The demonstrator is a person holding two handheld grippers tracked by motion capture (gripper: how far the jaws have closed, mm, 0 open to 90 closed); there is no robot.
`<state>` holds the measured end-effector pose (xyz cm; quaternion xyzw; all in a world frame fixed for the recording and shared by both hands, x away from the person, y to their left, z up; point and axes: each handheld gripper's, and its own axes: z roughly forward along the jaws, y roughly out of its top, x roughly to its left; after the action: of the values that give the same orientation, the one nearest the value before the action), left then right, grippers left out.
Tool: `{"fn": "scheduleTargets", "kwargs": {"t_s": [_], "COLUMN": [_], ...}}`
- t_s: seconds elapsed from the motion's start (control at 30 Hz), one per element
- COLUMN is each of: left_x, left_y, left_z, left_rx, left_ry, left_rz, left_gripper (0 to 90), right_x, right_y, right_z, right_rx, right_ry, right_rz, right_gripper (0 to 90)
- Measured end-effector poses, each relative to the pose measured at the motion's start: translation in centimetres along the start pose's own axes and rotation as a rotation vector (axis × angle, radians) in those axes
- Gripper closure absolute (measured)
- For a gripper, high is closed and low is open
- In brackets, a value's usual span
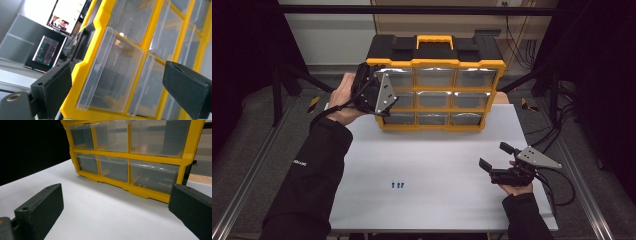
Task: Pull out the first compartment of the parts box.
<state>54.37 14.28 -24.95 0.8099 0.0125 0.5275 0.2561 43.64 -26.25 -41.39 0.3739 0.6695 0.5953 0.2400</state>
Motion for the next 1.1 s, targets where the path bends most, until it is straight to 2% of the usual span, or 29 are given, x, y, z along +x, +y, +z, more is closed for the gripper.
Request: {"fn": "scheduleTargets", "kwargs": {"t_s": [0.27, 0.47, 0.5, 0.57, 0.6, 0.67, 0.83, 0.87, 0.9, 0.93, 0.97, 1.1], "left_x": [0.2, -0.1, -0.2, -0.3, -0.4, -0.5, -0.9, -1.0, -1.1, -1.2, -1.2, -1.4], "left_y": [0.2, 0.0, 0.0, -0.1, -0.2, -0.3, -0.4, -0.5, -0.5, -0.6, -0.7, -0.9], "left_z": [1.5, 2.4, 2.5, 2.7, 2.9, 3.1, 3.5, 3.6, 3.7, 3.8, 3.9, 4.1], "left_rx": [0.017, 0.033, 0.038, 0.038, 0.041, 0.046, 0.05, 0.05, 0.054, 0.056, 0.054, 0.059], "left_ry": [0.043, 0.053, 0.055, 0.062, 0.06, 0.064, 0.081, 0.079, 0.083, 0.084, 0.084, 0.094], "left_rz": [0.084, 0.154, 0.174, 0.201, 0.204, 0.214, 0.253, 0.258, 0.269, 0.274, 0.273, 0.29], "left_gripper": [10.7, 12.8, 13.1, 14.5, 14.8, 15.4, 17.7, 18.2, 18.6, 19.2, 19.8, 22.3], "right_x": [-0.1, -0.1, -0.3, -0.3, -0.3, 0.0, 0.0, -0.1, -0.4, -0.3, -0.1, -0.1], "right_y": [0.0, 0.0, 0.0, -0.1, -0.1, 0.0, 0.0, 0.0, -0.1, -0.1, 0.0, 0.0], "right_z": [0.0, -0.1, -0.1, -0.1, -0.1, 0.0, 0.0, -0.1, -0.1, -0.1, -0.1, -0.1], "right_rx": [0.001, -0.001, -0.007, -0.006, -0.006, 0.0, -0.002, -0.001, -0.007, -0.007, -0.002, -0.002], "right_ry": [-0.003, 0.001, 0.001, 0.003, 0.004, -0.007, -0.005, 0.0, 0.003, 0.002, 0.003, 0.004], "right_rz": [-0.007, -0.011, -0.039, -0.049, -0.045, -0.005, -0.007, -0.015, -0.05, -0.047, -0.017, -0.019], "right_gripper": [0.5, 0.6, 0.5, 0.5, 0.5, 0.5, 0.5, 0.5, 0.5, 0.5, 0.5, 0.5]}}
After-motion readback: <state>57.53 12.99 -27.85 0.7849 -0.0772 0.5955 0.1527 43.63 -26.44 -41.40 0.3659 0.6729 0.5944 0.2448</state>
